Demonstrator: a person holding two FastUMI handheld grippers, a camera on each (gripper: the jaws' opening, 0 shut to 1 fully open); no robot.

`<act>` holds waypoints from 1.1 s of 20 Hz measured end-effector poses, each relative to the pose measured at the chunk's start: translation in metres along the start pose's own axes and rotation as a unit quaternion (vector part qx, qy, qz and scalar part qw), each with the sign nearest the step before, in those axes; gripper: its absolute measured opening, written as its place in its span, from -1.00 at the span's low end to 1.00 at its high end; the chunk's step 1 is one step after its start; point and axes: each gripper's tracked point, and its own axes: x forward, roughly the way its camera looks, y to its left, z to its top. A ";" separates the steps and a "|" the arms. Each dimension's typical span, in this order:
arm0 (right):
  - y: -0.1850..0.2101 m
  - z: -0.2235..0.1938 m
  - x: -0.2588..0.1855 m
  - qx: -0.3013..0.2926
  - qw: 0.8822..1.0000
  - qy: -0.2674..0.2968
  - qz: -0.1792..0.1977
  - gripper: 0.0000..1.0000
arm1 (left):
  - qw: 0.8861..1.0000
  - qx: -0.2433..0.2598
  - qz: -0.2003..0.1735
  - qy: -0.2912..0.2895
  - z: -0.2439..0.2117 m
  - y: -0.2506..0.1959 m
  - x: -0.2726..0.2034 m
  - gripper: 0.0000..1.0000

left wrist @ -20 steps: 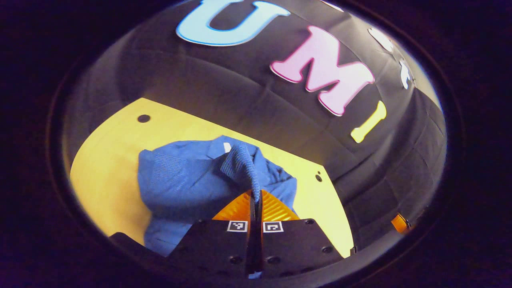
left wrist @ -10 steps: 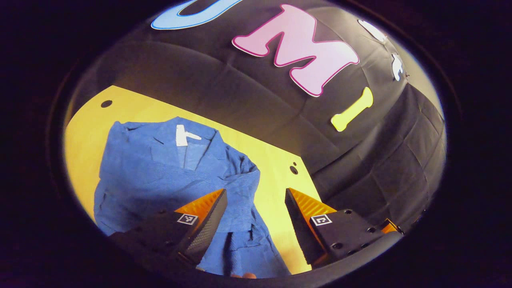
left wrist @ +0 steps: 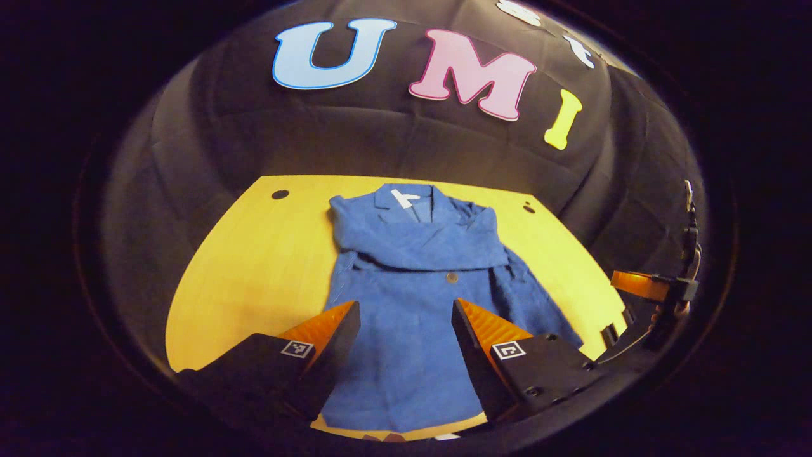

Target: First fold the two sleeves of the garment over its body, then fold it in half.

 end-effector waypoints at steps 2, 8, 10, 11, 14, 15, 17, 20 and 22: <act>0.000 -0.050 0.013 -0.001 0.998 0.066 -0.013 0.96 | 0.999 -0.001 0.012 0.042 -0.043 0.016 -0.006 0.70; 0.001 -0.114 0.035 0.032 0.987 0.155 -0.039 0.98 | 0.988 -0.033 0.023 0.152 -0.119 0.034 0.017 0.71; -0.001 -0.123 0.041 0.036 0.985 0.163 -0.053 0.98 | 0.984 -0.029 0.022 0.174 -0.129 0.031 0.019 0.63; -0.002 -0.130 0.043 0.037 0.982 0.175 -0.058 0.98 | 0.984 -0.021 0.035 0.172 -0.128 0.034 0.019 0.70; -0.005 -0.132 0.050 0.018 0.981 0.179 -0.068 0.98 | 0.983 0.010 0.044 0.180 -0.133 0.033 0.024 0.62; -0.006 -0.133 0.049 0.008 0.982 0.177 -0.072 0.94 | 0.982 0.024 0.046 0.183 -0.134 0.033 0.024 0.65; -0.009 -0.136 0.048 -0.027 0.981 0.175 -0.077 0.87 | 0.983 0.031 0.039 0.176 -0.132 0.029 0.026 0.61; 0.000 -0.134 0.053 -0.044 0.983 0.168 -0.054 0.53 | 0.986 -0.001 0.042 0.164 -0.130 0.030 0.028 -0.12; 0.005 -0.131 0.056 -0.034 0.984 0.171 -0.041 -0.27 | 0.987 -0.030 0.025 0.155 -0.130 0.021 0.030 -0.75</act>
